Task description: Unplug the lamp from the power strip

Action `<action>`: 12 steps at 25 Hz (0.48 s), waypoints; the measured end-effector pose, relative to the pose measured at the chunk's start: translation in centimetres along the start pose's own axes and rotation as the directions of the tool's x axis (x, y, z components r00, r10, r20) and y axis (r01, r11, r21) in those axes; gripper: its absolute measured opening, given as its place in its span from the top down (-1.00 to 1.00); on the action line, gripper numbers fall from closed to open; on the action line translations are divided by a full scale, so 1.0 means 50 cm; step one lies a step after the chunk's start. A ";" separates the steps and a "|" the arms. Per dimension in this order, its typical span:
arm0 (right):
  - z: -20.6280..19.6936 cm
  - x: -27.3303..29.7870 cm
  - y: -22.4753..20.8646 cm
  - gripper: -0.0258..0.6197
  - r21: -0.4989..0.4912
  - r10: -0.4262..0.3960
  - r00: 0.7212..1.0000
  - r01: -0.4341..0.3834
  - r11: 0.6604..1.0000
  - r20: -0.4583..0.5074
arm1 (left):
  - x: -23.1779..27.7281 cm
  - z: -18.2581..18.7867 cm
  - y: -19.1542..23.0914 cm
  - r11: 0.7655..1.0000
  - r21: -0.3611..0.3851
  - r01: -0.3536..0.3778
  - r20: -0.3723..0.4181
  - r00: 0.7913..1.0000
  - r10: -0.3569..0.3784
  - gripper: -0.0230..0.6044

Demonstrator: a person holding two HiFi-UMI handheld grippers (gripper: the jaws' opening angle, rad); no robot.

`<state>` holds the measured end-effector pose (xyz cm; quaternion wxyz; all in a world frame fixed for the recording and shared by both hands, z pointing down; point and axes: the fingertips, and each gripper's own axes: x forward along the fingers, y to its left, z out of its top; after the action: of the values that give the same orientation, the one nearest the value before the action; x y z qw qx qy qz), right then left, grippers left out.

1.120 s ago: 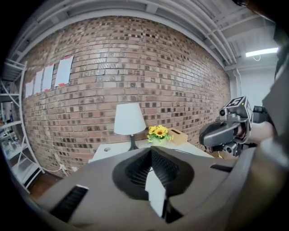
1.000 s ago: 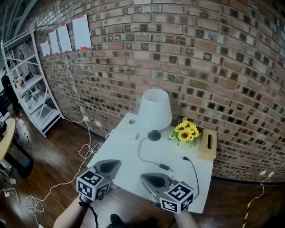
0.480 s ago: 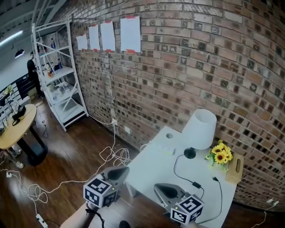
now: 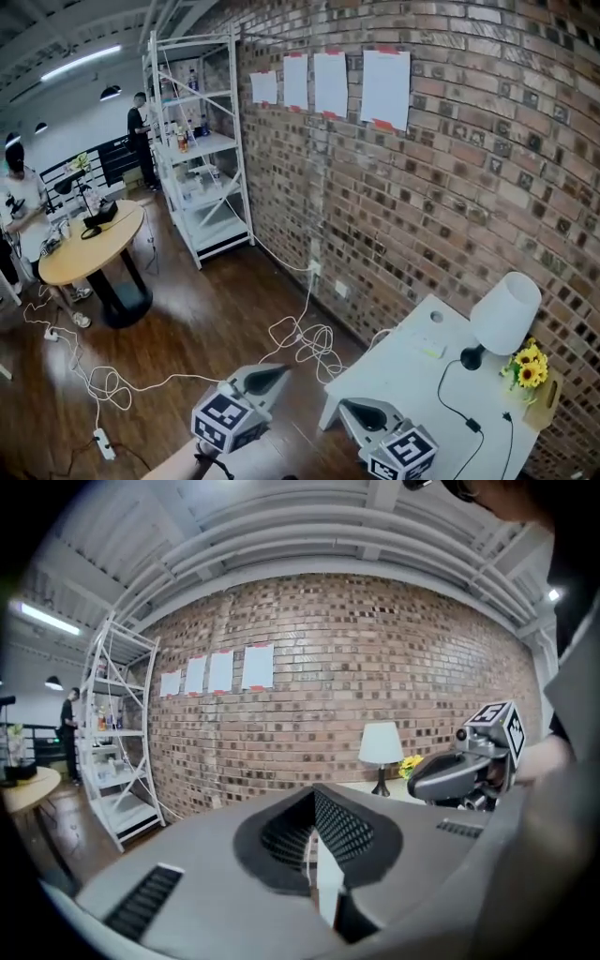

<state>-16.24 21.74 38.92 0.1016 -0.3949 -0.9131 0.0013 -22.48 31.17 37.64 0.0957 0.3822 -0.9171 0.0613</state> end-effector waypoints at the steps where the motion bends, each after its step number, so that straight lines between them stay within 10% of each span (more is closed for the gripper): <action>1: 0.002 0.018 0.013 0.92 0.002 0.017 1.000 -0.017 1.000 0.003 | -0.014 -0.011 0.014 1.000 0.012 -0.014 -0.015 1.000 0.014 0.91; 12: 0.033 0.069 0.119 0.92 -0.092 0.117 0.992 -0.111 0.990 0.057 | -0.119 -0.050 0.049 0.995 -0.030 -0.092 -0.059 0.994 0.090 0.91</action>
<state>-14.58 28.46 37.46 0.0553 -0.4502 -0.8909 -0.0212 -19.82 37.44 38.66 0.1253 0.3367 -0.9312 0.0617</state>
